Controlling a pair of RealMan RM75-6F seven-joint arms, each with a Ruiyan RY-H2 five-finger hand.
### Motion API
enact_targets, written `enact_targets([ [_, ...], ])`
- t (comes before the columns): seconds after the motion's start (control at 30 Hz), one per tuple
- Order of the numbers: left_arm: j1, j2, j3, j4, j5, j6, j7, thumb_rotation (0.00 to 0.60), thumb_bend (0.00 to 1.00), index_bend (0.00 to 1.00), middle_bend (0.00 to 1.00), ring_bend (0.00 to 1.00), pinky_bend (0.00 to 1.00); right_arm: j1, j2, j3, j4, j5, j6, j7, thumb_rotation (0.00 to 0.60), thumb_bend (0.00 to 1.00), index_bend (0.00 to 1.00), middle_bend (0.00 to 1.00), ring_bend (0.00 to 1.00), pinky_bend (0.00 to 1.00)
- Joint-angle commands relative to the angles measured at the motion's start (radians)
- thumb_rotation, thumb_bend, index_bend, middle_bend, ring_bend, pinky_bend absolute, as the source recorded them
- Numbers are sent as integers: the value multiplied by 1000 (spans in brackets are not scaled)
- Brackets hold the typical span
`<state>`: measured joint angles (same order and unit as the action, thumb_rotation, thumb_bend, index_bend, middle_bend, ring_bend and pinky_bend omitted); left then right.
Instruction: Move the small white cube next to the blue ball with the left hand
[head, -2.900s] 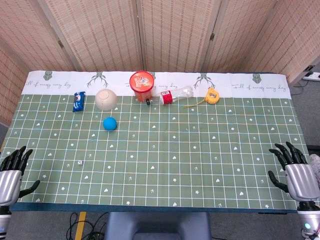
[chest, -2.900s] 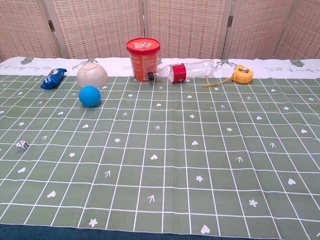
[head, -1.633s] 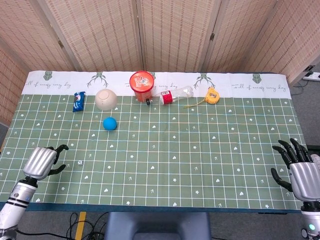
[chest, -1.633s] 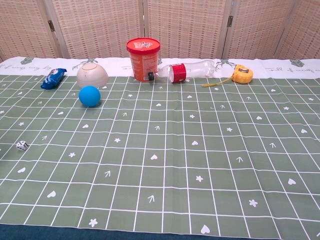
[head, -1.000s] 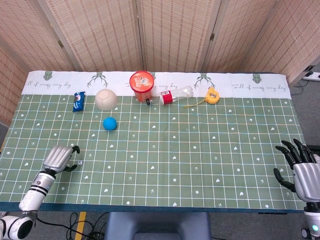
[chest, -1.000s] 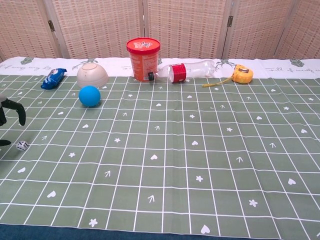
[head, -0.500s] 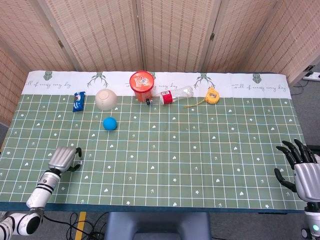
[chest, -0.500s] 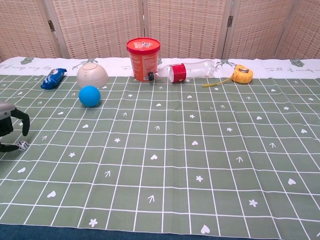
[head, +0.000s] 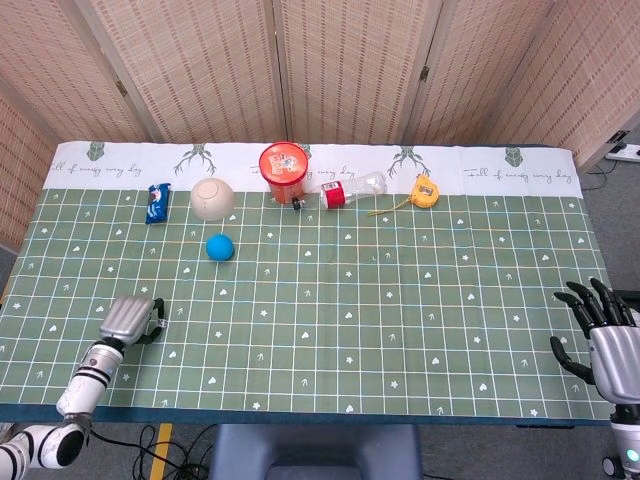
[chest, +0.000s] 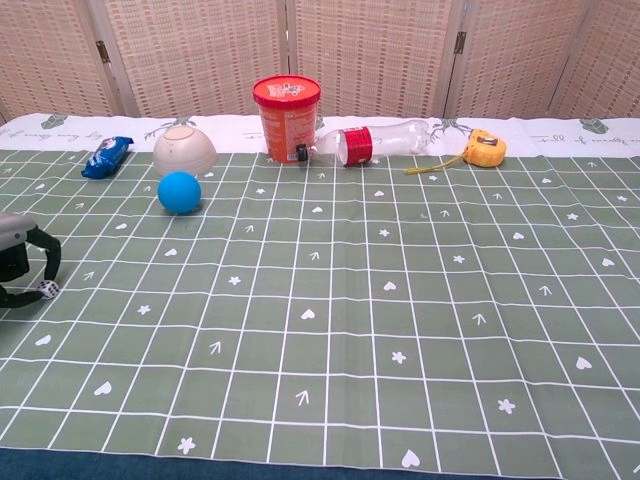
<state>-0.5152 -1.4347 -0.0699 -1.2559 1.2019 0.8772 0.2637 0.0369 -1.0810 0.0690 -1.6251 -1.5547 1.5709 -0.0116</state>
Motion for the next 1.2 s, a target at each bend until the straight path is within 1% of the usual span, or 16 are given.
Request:
enact_targets([
  [0.03, -2, -1, 3, 2, -3, -3, 2, 600, 380, 515, 966, 831, 935, 0, -1, 0, 1, 1, -1, 1, 600, 287, 224, 167, 76, 158],
  [0.33, 6, 7, -7, -21, 25, 42, -64, 600, 381, 568, 977, 842, 947, -1, -4, 0, 3, -1, 2, 3, 600, 287, 224, 169, 76, 158],
  [0.53, 2, 77, -14, -133, 82, 57, -165, 600, 380, 579, 978, 843, 948, 0, -8, 0, 8, 0, -1, 8, 600, 286, 224, 171, 76, 158],
  [0.6, 13, 97, -36, -186, 128, 126, -232, 600, 380, 574, 978, 843, 948, -1, -9, 1, 10, -1, 2, 11, 600, 286, 224, 171, 76, 158],
  [0.67, 34, 100, -63, -220, 191, 236, -311, 600, 380, 505, 972, 843, 949, -2, -8, 1, 12, 0, 3, 12, 600, 286, 224, 171, 76, 158],
  [0.7, 48, 97, -82, -236, 233, 316, -361, 600, 380, 430, 963, 838, 948, -3, -8, 1, 13, 1, 4, 13, 600, 286, 224, 171, 76, 158],
  [0.77, 67, 87, -107, -253, 274, 418, -416, 600, 360, 285, 922, 808, 942, -3, -9, 2, 14, 3, 4, 15, 600, 287, 224, 171, 76, 158],
  [0.8, 74, 83, -119, -265, 284, 457, -423, 600, 313, 193, 869, 765, 935, -3, -9, 2, 16, 5, 2, 17, 600, 287, 224, 171, 76, 158],
  [0.83, 75, 88, -122, -277, 288, 466, -415, 600, 280, 146, 832, 733, 928, -3, -10, 2, 17, 5, 2, 18, 600, 287, 224, 171, 75, 158],
  [0.9, 72, 110, -122, -301, 295, 467, -381, 600, 210, 36, 694, 629, 906, -3, -12, 2, 20, 6, 0, 22, 600, 287, 224, 171, 76, 158],
  [0.93, 72, 115, -122, -307, 297, 468, -372, 595, 204, 15, 647, 601, 899, -3, -12, 1, 22, 6, -1, 24, 600, 287, 224, 171, 76, 158],
  [1.0, 72, 122, -121, -316, 295, 468, -367, 525, 203, 1, 578, 563, 885, -3, -13, 2, 26, 9, -1, 28, 600, 287, 224, 171, 75, 158],
  [1.03, 73, 124, -120, -317, 293, 468, -366, 490, 203, 1, 567, 557, 882, -4, -13, 2, 28, 11, -2, 30, 600, 287, 224, 171, 75, 158],
  [1.07, 76, 127, -118, -316, 288, 468, -360, 476, 203, 1, 564, 554, 880, -4, -12, 2, 30, 13, -2, 33, 600, 287, 224, 171, 75, 158],
  [1.17, 86, 132, -115, -312, 268, 469, -346, 476, 202, 2, 548, 532, 854, -5, -11, 3, 33, 14, -3, 36, 600, 287, 224, 171, 76, 158],
  [1.2, 92, 140, -113, -314, 253, 465, -341, 478, 202, 4, 534, 512, 817, -4, -10, 4, 34, 15, -3, 37, 600, 286, 224, 171, 76, 158],
])
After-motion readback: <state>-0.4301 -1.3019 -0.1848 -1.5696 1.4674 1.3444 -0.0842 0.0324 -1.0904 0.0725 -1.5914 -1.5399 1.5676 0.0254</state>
